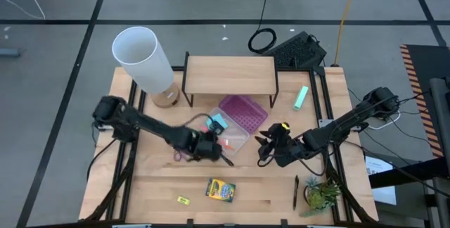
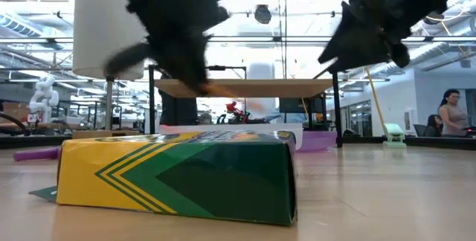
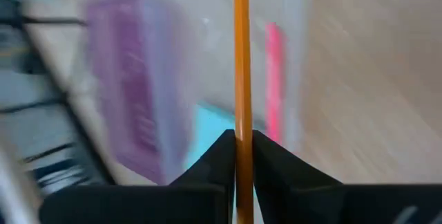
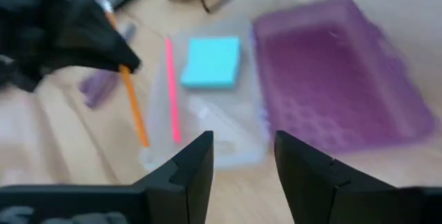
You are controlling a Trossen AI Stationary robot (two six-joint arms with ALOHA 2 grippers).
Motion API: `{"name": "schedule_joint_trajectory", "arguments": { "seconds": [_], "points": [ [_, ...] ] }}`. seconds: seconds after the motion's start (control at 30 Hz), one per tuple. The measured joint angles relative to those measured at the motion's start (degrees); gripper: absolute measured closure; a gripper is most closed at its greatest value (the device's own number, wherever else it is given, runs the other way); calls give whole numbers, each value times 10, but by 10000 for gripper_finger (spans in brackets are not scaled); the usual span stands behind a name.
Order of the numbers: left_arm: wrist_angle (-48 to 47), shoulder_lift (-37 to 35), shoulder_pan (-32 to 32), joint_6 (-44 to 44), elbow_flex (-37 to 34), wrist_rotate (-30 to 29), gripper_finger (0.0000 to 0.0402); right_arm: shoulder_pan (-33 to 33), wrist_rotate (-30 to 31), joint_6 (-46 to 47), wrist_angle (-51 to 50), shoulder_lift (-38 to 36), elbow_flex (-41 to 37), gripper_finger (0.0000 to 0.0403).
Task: Pack school essentials
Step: Put the orange pencil into the supply box, then put the pen into the supply box
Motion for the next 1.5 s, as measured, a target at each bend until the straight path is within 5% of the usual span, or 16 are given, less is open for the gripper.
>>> {"name": "schedule_joint_trajectory", "arguments": {
  "seconds": [0.2, 0.4, 0.7, 1.23, 1.5],
  "points": [
    [28, -41, 70, 30, -56, 96, 372, 3, -3, -119, 214, 0, -41, 259],
    [132, -43, 108, 30, -114, 191, 349, 10, -52, -161, 295, 0, -56, 259],
    [157, -43, 108, 53, -126, 183, 299, 13, -60, -154, 293, 0, -58, 259],
    [158, -43, 64, -101, -126, 104, 208, 14, -66, -64, 225, 4, -55, 259],
    [191, -43, 14, -180, -126, 104, 206, 26, -123, -40, 49, 101, 107, 259]
  ]
}}
